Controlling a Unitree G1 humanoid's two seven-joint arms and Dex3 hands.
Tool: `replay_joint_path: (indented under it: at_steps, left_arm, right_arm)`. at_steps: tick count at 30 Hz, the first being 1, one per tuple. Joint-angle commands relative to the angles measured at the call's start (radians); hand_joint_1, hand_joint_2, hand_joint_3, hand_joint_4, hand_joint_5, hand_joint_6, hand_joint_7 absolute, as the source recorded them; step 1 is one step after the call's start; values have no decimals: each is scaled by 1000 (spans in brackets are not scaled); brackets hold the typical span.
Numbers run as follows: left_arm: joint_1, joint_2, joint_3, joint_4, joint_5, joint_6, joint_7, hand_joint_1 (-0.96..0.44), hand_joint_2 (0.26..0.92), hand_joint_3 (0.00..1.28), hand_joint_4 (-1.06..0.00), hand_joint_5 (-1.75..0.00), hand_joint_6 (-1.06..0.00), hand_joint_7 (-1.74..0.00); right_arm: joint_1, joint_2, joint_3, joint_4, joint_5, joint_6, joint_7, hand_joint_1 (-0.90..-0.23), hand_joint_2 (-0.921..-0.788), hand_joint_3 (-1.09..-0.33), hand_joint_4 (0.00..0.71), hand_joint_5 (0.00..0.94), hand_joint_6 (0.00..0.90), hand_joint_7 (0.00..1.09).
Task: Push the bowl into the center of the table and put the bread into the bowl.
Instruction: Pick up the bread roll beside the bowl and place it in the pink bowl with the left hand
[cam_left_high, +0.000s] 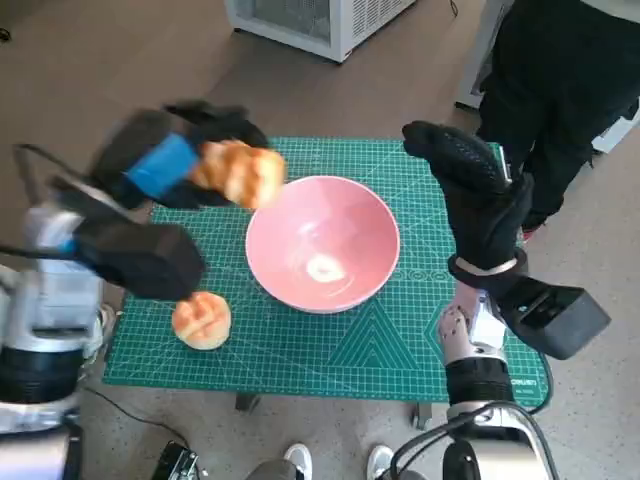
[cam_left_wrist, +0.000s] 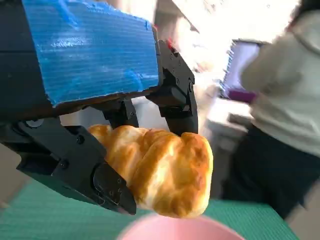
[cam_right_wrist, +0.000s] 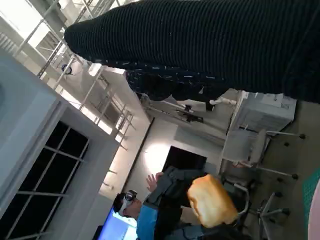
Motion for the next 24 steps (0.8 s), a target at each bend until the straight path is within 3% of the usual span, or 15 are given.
replay_joint_path:
  at_steps: [1, 13, 17, 19, 20, 22, 23, 24]
  left_arm:
    - [-30, -38, -51, 29, 46, 3, -1, 3, 913, 8, -829, -975, -656, -1170]
    - [-86, -124, -146, 216, 107, -47, 14, 3, 920, 13, -808, -1031, -633, -1164]
    - [-86, -146, -159, 249, 108, -41, 5, 3, 921, 69, -751, -1146, -567, -1172]
    - [-76, -151, -163, 243, 110, -19, -11, 176, 921, 121, -657, -1244, -494, -861]
    - [-71, -152, -165, 238, 112, -7, -19, 180, 882, 127, -532, -1093, -445, -653]
    - [-63, -151, -174, 225, 125, 17, -38, 72, 790, 86, -333, -485, -342, -303]
    - [-61, -149, -178, 220, 130, 21, -47, 22, 764, 66, -267, -312, -309, -199]
    - [-59, -147, -180, 216, 134, 24, -53, -2, 754, 59, -239, -250, -295, -161]
  right_arm:
    - [31, -3, -5, 0, 11, 1, 8, -722, -921, -836, 215, 1, 59, 534]
    - [40, -10, -9, -12, 10, 1, 4, -726, -921, -834, 217, 1, 61, 529]
    - [44, -11, -11, -17, 10, 0, 3, -728, -921, -833, 217, 2, 62, 527]
    - [46, -12, -12, -19, 10, 0, 2, -729, -921, -832, 218, 2, 62, 526]
    - [47, -12, -13, -21, 10, 1, 1, -730, -921, -832, 218, 2, 62, 525]
    - [49, -13, -13, -24, 10, 2, 0, -731, -921, -831, 218, 2, 63, 523]
    - [50, -13, -14, -25, 9, 3, -1, -731, -921, -831, 218, 2, 63, 523]
    - [50, -13, -14, -26, 9, 3, -1, -732, -921, -831, 218, 2, 63, 522]
